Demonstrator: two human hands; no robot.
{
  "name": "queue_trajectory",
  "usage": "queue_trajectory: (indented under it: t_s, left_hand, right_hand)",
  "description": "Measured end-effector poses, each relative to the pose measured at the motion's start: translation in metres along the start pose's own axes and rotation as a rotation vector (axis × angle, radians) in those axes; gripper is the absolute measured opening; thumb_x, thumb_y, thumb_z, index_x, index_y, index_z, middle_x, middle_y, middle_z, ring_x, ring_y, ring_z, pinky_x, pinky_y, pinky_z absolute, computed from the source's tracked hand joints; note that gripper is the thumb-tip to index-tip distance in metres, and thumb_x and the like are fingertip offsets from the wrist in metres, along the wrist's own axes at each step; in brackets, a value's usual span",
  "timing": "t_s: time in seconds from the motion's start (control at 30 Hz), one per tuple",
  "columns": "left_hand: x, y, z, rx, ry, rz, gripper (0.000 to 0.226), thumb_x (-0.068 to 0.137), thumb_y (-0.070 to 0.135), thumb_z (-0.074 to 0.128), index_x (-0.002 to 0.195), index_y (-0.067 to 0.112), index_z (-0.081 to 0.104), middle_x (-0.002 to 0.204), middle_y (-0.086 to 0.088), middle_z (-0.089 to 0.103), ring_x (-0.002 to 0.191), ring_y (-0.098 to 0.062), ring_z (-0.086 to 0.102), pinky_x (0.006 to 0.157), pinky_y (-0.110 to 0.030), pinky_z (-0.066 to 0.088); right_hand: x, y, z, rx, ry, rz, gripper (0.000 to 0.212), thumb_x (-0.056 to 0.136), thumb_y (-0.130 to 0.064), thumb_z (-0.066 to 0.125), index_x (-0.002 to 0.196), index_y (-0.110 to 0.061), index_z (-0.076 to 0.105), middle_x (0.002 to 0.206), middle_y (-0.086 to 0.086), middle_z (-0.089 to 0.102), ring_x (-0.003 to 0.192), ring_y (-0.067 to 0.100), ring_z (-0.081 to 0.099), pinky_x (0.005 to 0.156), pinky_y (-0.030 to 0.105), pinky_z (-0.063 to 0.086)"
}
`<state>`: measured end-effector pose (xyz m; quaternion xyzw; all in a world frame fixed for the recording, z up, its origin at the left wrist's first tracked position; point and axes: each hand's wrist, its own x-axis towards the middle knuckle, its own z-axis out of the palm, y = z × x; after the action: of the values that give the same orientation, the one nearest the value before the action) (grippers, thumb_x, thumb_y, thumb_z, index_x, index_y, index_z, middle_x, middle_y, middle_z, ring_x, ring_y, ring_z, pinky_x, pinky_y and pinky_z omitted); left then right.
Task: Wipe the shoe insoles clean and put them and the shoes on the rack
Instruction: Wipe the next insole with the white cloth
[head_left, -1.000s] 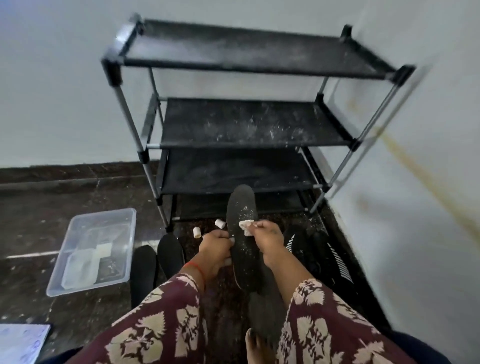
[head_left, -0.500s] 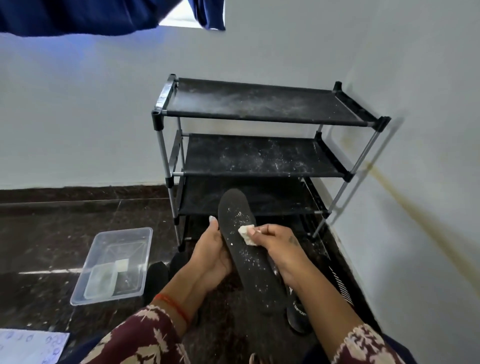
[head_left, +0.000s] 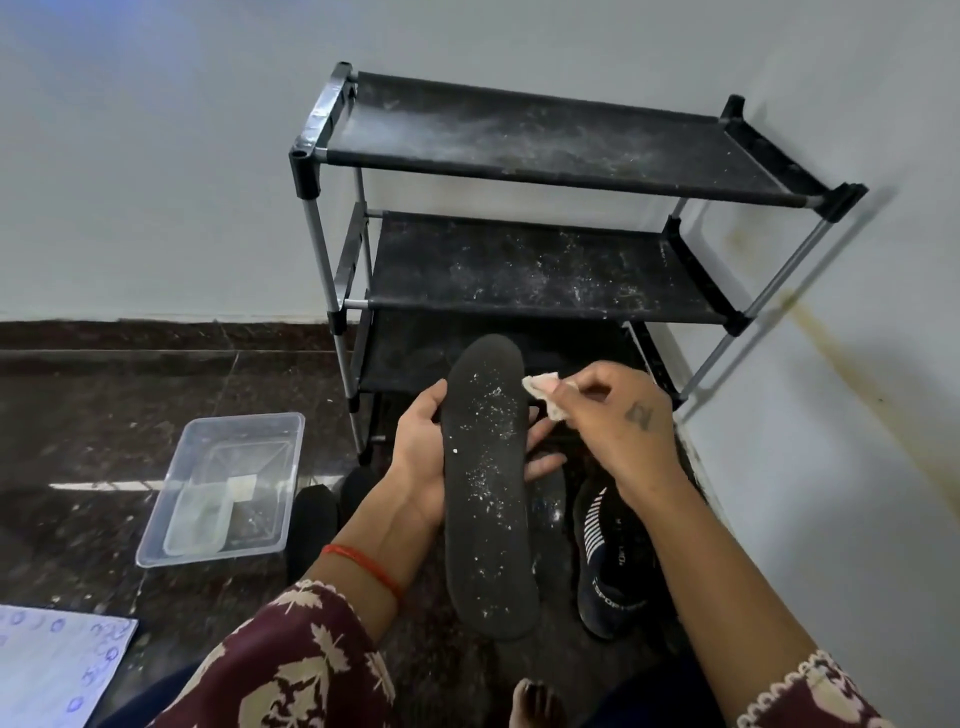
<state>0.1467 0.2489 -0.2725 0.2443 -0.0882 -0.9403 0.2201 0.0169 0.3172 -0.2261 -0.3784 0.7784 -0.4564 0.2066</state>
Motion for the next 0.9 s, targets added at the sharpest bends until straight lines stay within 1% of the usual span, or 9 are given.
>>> queue_trajectory:
  t_s: [0.13, 0.2, 0.27, 0.37, 0.5, 0.6, 0.7, 0.77, 0.9]
  left_hand:
    - [0.005, -0.001, -0.002, 0.096, 0.076, 0.056, 0.059, 0.092, 0.045, 0.032, 0.114, 0.0, 0.064, 0.116, -0.021, 0.063, 0.097, -0.036, 0.062, 0.094, -0.052, 0.046]
    - [0.008, -0.002, -0.003, 0.137, 0.138, 0.108, 0.056, 0.093, 0.041, 0.032, 0.085, 0.0, 0.07, 0.086, -0.018, 0.068, 0.074, -0.029, 0.067, 0.079, -0.038, 0.05]
    - [0.009, -0.004, -0.004, 0.148, 0.174, 0.132, 0.055, 0.094, 0.04, 0.033, 0.073, 0.002, 0.067, 0.073, -0.014, 0.065, 0.064, -0.026, 0.065, 0.07, -0.034, 0.049]
    - [0.007, -0.007, -0.005, 0.182, 0.222, 0.131, 0.053, 0.094, 0.04, 0.034, 0.075, 0.003, 0.067, 0.069, -0.012, 0.065, 0.06, -0.023, 0.065, 0.062, -0.03, 0.052]
    - [0.005, -0.009, 0.0, 0.239, 0.23, 0.107, 0.048, 0.094, 0.038, 0.033, 0.076, 0.005, 0.063, 0.07, -0.011, 0.06, 0.06, -0.023, 0.06, 0.061, -0.03, 0.048]
    - [0.002, -0.012, 0.005, 0.262, 0.186, 0.06, 0.049, 0.093, 0.038, 0.032, 0.076, 0.005, 0.063, 0.064, -0.012, 0.064, 0.054, -0.024, 0.063, 0.055, -0.032, 0.056]
    - [-0.003, -0.011, 0.006, 0.244, 0.13, 0.031, 0.045, 0.091, 0.039, 0.034, 0.095, 0.006, 0.064, 0.089, -0.015, 0.067, 0.076, -0.031, 0.066, 0.077, -0.05, 0.054]
    - [-0.004, -0.009, 0.005, 0.248, 0.131, 0.037, 0.046, 0.091, 0.039, 0.032, 0.1, 0.006, 0.063, 0.091, -0.017, 0.068, 0.077, -0.033, 0.068, 0.08, -0.053, 0.052]
    - [-0.004, -0.008, 0.005, 0.293, 0.199, 0.087, 0.061, 0.097, 0.035, 0.029, 0.065, 0.006, 0.072, 0.066, -0.014, 0.067, 0.056, -0.024, 0.067, 0.062, -0.03, 0.055]
  right_hand:
    - [-0.005, 0.005, 0.014, 0.07, -0.206, -0.111, 0.009, 0.075, -0.012, 0.073, 0.074, -0.014, 0.065, 0.083, 0.001, 0.07, 0.069, 0.013, 0.068, 0.055, 0.032, 0.057]
    - [-0.011, 0.004, 0.026, -0.066, -0.306, -0.28, 0.016, 0.072, -0.005, 0.072, 0.077, -0.02, 0.067, 0.082, -0.006, 0.07, 0.075, 0.004, 0.065, 0.064, 0.019, 0.054]
    - [-0.015, 0.005, 0.033, -0.169, -0.338, -0.404, 0.025, 0.072, -0.002, 0.07, 0.084, -0.024, 0.07, 0.08, -0.01, 0.069, 0.079, 0.001, 0.063, 0.07, 0.012, 0.049]
    - [-0.013, 0.01, 0.035, -0.325, -0.331, -0.522, 0.029, 0.075, -0.002, 0.065, 0.09, -0.026, 0.073, 0.085, -0.008, 0.069, 0.081, 0.006, 0.062, 0.075, 0.02, 0.051]
    - [-0.006, 0.012, 0.036, -0.416, -0.257, -0.496, 0.025, 0.079, -0.004, 0.062, 0.091, -0.023, 0.074, 0.083, -0.001, 0.067, 0.078, 0.015, 0.061, 0.07, 0.026, 0.048]
    - [0.005, 0.016, 0.032, -0.461, -0.161, -0.443, 0.025, 0.08, -0.004, 0.059, 0.093, -0.02, 0.073, 0.086, 0.002, 0.067, 0.08, 0.017, 0.062, 0.072, 0.027, 0.048]
    - [0.014, 0.019, 0.026, -0.485, -0.025, -0.384, 0.023, 0.082, -0.004, 0.058, 0.095, -0.018, 0.071, 0.089, 0.005, 0.068, 0.082, 0.021, 0.063, 0.076, 0.034, 0.051]
    - [0.017, 0.013, 0.025, -0.423, 0.063, -0.36, 0.021, 0.083, -0.006, 0.06, 0.096, -0.02, 0.07, 0.09, 0.002, 0.068, 0.083, 0.017, 0.062, 0.074, 0.03, 0.05]
    - [0.001, 0.0, 0.039, -0.313, -0.122, -0.463, 0.025, 0.078, -0.004, 0.065, 0.093, -0.023, 0.072, 0.092, -0.002, 0.068, 0.086, 0.011, 0.061, 0.078, 0.023, 0.048]
